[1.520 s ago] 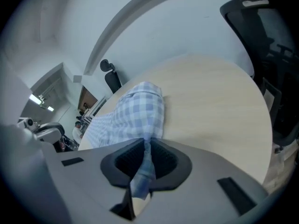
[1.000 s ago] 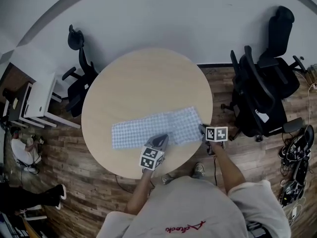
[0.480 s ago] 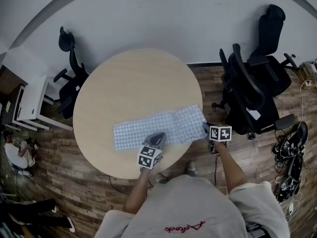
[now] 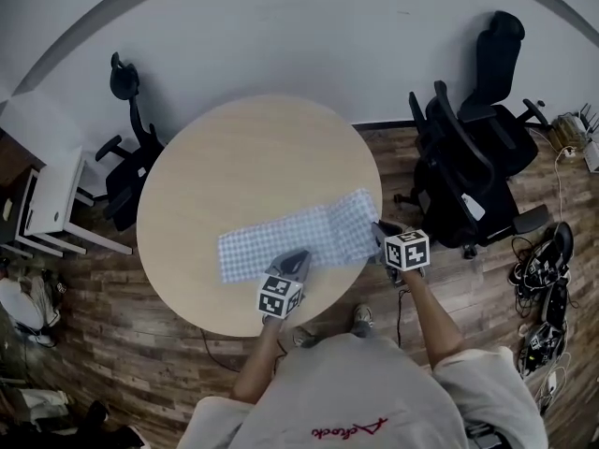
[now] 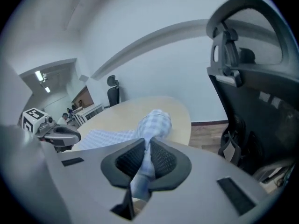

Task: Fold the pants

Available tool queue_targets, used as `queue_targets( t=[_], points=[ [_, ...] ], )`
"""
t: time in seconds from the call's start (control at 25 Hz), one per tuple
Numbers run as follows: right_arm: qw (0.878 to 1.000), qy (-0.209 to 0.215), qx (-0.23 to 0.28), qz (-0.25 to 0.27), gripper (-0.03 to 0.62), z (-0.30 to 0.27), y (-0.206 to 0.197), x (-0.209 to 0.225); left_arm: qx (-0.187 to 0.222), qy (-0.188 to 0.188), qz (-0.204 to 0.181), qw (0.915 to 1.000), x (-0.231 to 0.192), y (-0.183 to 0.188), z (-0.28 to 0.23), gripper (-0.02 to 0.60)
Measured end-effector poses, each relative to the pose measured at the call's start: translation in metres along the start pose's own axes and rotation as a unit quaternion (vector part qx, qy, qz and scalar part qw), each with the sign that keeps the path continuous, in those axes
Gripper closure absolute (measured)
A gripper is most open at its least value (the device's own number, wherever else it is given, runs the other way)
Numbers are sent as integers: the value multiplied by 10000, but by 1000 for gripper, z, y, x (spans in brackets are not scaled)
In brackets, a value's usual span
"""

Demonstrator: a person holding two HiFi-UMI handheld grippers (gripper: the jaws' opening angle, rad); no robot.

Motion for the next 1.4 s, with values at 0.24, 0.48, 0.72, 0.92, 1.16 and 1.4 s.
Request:
queue_targets(
  t=[0.24,0.48,0.72,0.92,1.16,1.4],
  points=[
    [9971,-3,21,757,537,0,20,-66,119,-90,-18,9999,-11,-9,22,543],
    [9926,-65,-263,1188,536,-27,27,-133,175,43,90,9998,-37,-27,54,543],
    [9854,-159,-717,1538,536,-82,9,-193,101,359,362,9986,-70,-63,94,543],
    [9672,-346,-1474,2039,536,-145,-35,-223,-34,765,670,9948,-98,-94,132,543],
    [9473,-713,-1897,2480,536,-183,-65,-240,-167,1146,930,9889,-126,-126,169,543],
    [9530,-521,-1958,2253,536,-183,-66,-246,-164,998,881,9910,-123,-122,161,543]
  ],
)
Point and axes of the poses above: the fingertips, and each gripper's own axes: z backward along the fingers, x to its right, y out of its top, the point moved 6 cm from there along z, backward along the fingers, and after that the axes turned 6 degrees about -x, right-handed, at the moved point
